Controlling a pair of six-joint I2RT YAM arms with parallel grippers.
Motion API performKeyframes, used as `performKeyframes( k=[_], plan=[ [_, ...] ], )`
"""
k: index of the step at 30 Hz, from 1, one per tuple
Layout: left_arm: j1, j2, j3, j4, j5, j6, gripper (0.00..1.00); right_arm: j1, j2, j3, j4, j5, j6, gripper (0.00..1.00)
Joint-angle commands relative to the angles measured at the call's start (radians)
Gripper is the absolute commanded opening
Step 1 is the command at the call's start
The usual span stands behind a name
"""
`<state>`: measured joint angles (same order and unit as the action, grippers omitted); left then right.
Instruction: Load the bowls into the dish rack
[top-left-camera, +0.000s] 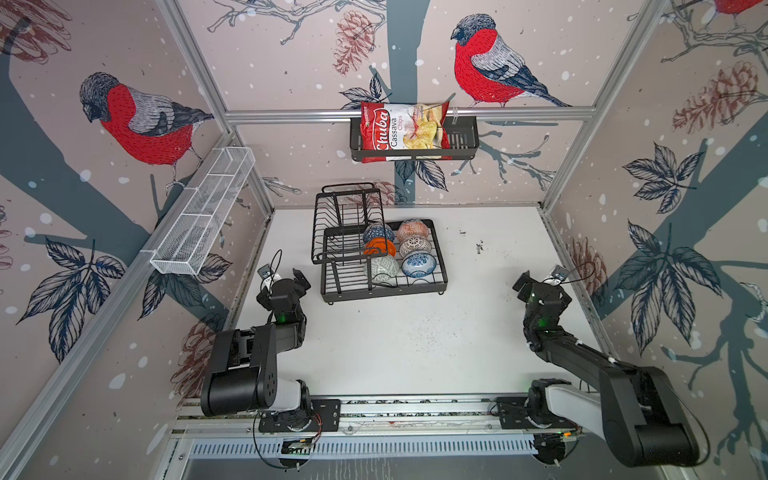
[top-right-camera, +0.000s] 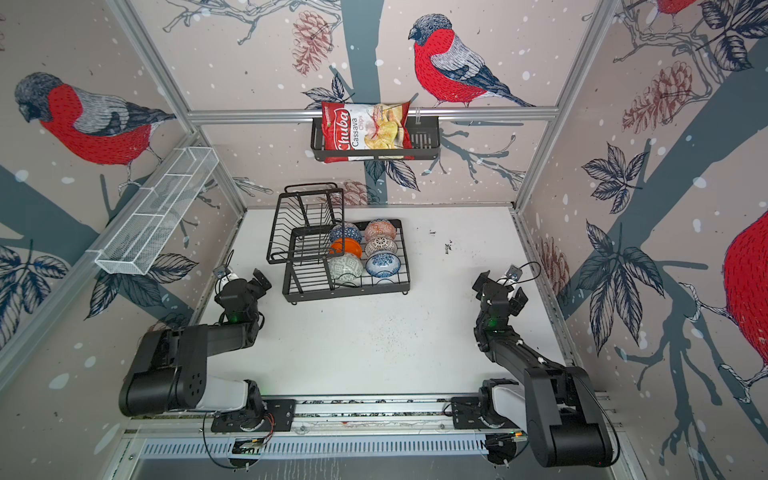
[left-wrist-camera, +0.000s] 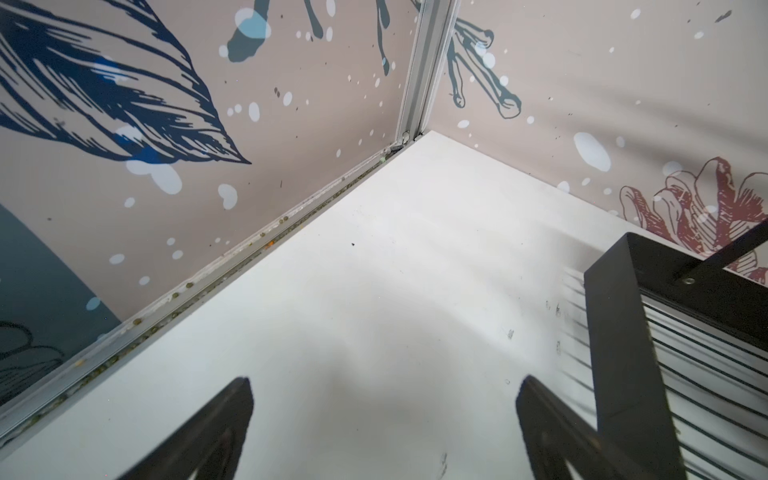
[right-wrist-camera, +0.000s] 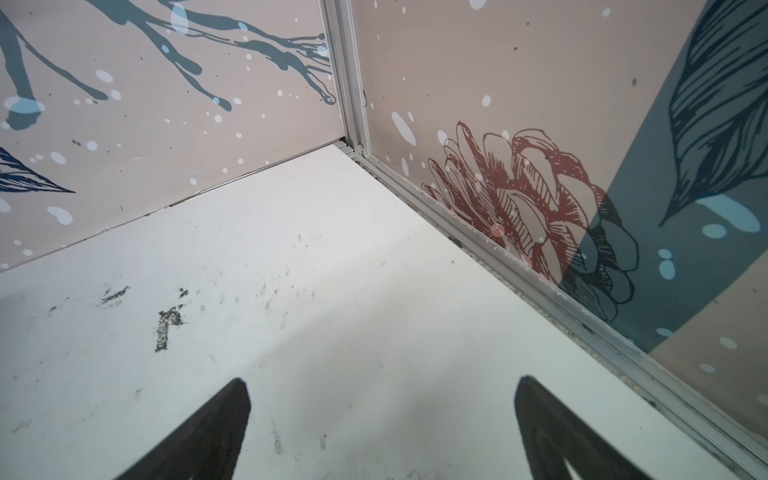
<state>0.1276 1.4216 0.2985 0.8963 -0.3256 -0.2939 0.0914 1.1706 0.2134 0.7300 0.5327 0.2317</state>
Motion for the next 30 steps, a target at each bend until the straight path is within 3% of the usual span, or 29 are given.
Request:
performKeyframes(
  k=[1, 6, 9, 13, 16, 20, 23, 26, 30],
  plan=[
    [-0.013, 0.003, -0.004, 0.119, 0.065, 0.055, 0.99, -0.005, 0.033, -0.025, 0.205, 0.003, -0.031, 1.00],
    [-0.025, 0.005, -0.009, 0.138, 0.069, 0.075, 0.99, -0.008, 0.143, 0.031, 0.238, -0.018, -0.018, 0.99],
    [-0.070, 0.015, -0.022, 0.188, 0.110, 0.148, 0.99, -0.002, 0.179, 0.055, 0.252, -0.039, -0.056, 1.00],
    [-0.107, 0.017, -0.171, 0.459, 0.068, 0.178, 0.99, -0.007, 0.186, 0.029, 0.322, -0.032, -0.075, 1.00],
    [-0.106, 0.051, -0.244, 0.639, 0.106, 0.196, 0.99, -0.013, 0.259, -0.063, 0.573, -0.110, -0.116, 1.00],
    [-0.106, 0.172, -0.265, 0.818, 0.100, 0.205, 0.99, -0.002, 0.362, -0.013, 0.593, -0.138, -0.153, 1.00],
    [-0.106, 0.139, -0.245, 0.730, 0.095, 0.196, 0.99, -0.035, 0.332, 0.011, 0.488, -0.202, -0.123, 1.00],
    [-0.106, 0.131, -0.183, 0.603, 0.143, 0.215, 0.99, -0.036, 0.332, 0.009, 0.493, -0.202, -0.124, 1.00],
    [-0.111, 0.129, -0.077, 0.418, 0.307, 0.277, 0.99, -0.036, 0.332, 0.008, 0.502, -0.203, -0.125, 1.00]
  ],
)
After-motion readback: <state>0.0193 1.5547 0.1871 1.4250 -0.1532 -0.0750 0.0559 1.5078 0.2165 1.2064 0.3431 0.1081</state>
